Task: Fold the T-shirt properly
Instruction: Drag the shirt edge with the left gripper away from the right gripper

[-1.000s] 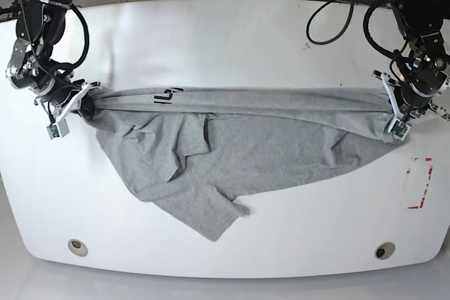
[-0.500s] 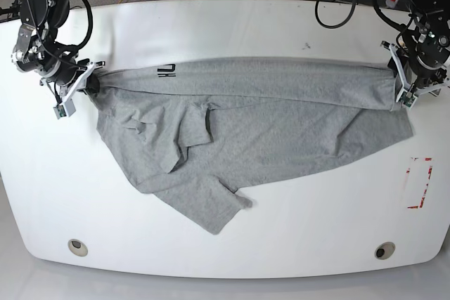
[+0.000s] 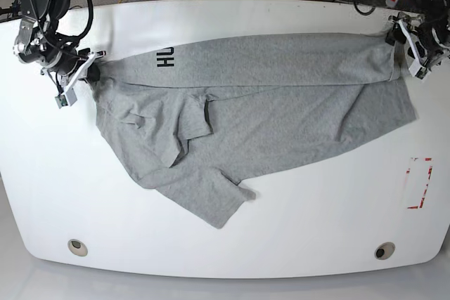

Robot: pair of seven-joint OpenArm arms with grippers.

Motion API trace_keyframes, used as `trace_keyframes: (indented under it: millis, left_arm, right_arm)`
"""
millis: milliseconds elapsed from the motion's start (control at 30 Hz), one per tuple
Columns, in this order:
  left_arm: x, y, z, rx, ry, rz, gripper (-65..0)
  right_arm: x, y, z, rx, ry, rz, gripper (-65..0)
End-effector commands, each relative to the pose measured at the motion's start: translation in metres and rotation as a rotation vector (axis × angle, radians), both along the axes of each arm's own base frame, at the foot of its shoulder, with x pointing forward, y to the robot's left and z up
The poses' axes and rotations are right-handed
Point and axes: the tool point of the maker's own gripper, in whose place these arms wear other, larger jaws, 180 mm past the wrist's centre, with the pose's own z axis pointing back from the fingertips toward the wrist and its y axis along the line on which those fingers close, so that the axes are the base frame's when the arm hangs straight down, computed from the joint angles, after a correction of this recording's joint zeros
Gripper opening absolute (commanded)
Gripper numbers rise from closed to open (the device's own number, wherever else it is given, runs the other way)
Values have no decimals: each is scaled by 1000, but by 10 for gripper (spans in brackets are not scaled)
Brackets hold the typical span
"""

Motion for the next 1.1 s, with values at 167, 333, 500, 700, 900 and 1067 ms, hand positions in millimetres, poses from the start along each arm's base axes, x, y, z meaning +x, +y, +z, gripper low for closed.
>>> trace_keyframes:
  millis: [167,333,500,700,900,1067]
  left_arm:
    - [17,17,28,-141,-15,4,-267]
    - [17,16,48,-175,-12,-37,-267]
    - [-2,3,50,-159,41,-115,-267]
    - [-23,3,47,-129,116,-161,-267]
    - [-17,0,53,-187,87,-128,-267]
    - [-9,-7,63,-311,23,-54,-267]
  right_arm:
    - [11,-4,14,-9,-52,4,-650]
    - [14,2,13,9,-61,-2,-650]
    - [15,4,13,17,-66,-3,-650]
    - [15,4,13,18,-66,-3,-650]
    - [15,5,13,17,-70,2,-650]
    - [14,7,13,16,-72,26,-650]
